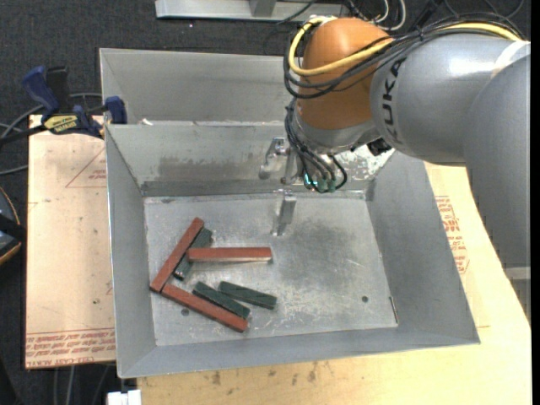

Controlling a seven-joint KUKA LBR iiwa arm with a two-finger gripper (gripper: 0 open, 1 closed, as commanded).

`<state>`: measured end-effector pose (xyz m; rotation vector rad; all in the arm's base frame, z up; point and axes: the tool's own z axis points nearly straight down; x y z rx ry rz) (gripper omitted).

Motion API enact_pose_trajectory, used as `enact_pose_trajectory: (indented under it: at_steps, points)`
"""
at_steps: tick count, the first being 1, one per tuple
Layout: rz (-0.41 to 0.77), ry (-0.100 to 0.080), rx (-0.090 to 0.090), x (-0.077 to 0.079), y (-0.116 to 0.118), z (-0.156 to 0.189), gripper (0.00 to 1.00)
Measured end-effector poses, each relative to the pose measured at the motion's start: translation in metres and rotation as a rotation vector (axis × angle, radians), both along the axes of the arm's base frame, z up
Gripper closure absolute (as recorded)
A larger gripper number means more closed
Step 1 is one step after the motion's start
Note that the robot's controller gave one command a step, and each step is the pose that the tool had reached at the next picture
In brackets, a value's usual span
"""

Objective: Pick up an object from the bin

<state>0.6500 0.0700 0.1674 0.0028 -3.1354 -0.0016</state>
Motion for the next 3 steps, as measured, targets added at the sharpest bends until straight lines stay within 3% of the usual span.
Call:
enact_pose_trajectory:
  at_steps: [1,2,3]
  points:
    - [-0.001,-0.007,0.001,0.002,0.000,0.005,0.00]
    - [0.105,-0.027,0.003,-0.039,0.002,-0.091,1.00]
    - [0.105,-0.027,0.003,-0.039,0.002,-0.091,1.00]
